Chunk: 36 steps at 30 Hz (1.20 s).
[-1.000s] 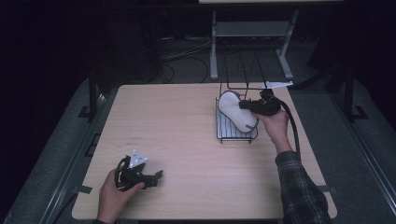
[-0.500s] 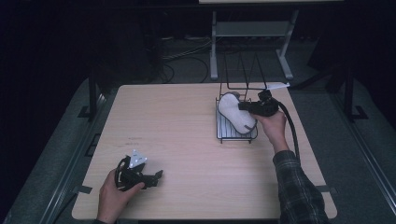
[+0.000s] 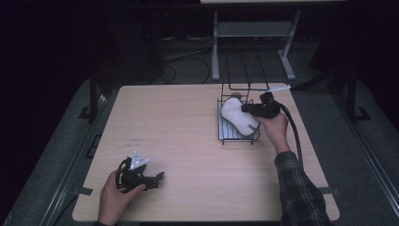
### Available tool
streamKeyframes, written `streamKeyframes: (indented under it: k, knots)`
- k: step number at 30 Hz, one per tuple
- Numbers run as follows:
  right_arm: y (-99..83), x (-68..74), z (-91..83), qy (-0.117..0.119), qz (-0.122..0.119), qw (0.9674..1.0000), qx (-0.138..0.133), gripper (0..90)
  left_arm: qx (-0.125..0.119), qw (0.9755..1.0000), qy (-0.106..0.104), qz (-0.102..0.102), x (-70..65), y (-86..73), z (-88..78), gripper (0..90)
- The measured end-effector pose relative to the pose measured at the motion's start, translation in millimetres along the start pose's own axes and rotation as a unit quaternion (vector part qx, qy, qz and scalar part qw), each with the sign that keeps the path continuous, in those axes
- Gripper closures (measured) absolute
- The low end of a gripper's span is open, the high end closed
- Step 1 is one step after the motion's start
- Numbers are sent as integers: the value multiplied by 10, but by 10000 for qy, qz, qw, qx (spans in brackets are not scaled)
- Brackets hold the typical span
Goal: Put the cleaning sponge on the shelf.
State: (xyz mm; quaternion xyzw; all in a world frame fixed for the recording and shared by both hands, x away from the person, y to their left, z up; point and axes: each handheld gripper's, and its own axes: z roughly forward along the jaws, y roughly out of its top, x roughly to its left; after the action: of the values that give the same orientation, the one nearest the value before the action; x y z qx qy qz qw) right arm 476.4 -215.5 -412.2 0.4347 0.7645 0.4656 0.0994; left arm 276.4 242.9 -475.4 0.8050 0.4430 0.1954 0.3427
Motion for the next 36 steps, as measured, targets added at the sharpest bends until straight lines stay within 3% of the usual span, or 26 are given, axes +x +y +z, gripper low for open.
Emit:
streamKeyframes:
  k: [5,11,18,21,28,36]
  knots:
    - [-8,-12,20,-24,21,10000,38,711,1,10000,0,1,0,0,0,126]
    - [-38,-28,68,-213,-16,9996,192,594,0,10000,0,0,0,0,0,126]
    - [-31,-63,-30,-292,-44,9995,124,569,0,10000,-1,-1,0,0,0,126]
    - [-47,-57,-136,-371,-116,9992,100,671,0,10000,-1,-1,0,0,0,126]
    - [-209,-78,-317,-316,-233,9991,134,854,-1,10000,0,-2,0,0,0,126]
    - [-372,30,-341,-118,-389,9986,327,895,0,10000,0,-2,0,0,0,126]
